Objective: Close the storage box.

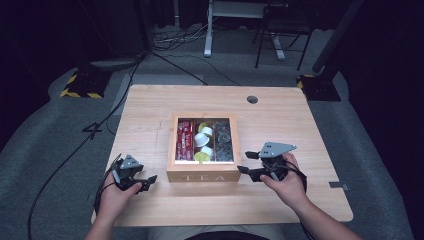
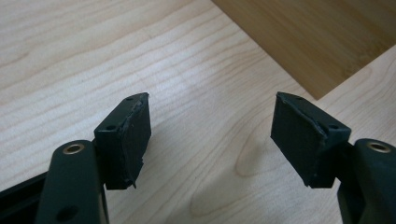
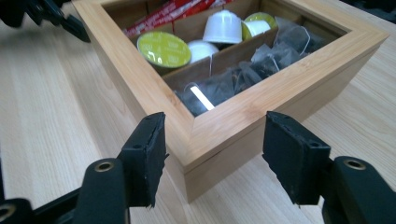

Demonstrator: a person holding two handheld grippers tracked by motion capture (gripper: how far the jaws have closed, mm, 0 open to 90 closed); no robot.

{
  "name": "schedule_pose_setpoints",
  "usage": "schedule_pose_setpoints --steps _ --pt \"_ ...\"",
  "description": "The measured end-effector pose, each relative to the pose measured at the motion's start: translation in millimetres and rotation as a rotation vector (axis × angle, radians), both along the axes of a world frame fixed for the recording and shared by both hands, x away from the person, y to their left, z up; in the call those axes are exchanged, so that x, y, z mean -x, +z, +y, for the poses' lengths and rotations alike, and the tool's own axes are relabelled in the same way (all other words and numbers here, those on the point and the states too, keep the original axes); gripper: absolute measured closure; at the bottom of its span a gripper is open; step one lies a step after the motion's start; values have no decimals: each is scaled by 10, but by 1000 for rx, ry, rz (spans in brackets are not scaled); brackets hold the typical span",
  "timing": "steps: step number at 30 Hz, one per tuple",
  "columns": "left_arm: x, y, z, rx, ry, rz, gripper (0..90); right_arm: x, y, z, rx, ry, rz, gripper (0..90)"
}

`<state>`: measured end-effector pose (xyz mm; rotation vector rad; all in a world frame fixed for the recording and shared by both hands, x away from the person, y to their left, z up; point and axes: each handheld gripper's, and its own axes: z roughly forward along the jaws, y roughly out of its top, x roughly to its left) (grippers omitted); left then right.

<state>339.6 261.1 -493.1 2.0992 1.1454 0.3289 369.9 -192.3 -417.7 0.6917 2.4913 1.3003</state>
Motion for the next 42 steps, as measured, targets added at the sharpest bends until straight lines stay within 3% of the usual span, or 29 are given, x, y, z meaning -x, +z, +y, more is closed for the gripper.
schedule_pose_setpoints --steps 5,12,17,18,20,27,33,37,42 --pt "-17 20 -13 13 -12 -3 287 -112 133 -163 -84 -9 7 336" --pt "-23 35 -9 8 -15 -13 282 -215 370 -516 -105 -89 -27 256" --pt "-27 27 -2 0 9 -6 254 -266 429 -744 -34 -108 -32 202" --pt "-33 23 20 -7 25 -7 250 -296 435 -886 3 -135 -31 173" --pt "-35 22 34 -6 32 -9 246 -306 431 -932 8 -148 -27 169" --pt "-52 7 86 -16 39 0 233 -400 292 -1432 22 -281 -6 183" --pt "-94 -22 101 -38 47 3 228 -414 140 -1721 81 -311 -13 196" --pt "-129 -53 112 -52 41 -10 227 -461 -159 -1967 88 -361 53 199" --pt "-153 -77 131 -56 36 -23 227 -460 -434 -2095 52 -431 100 203"
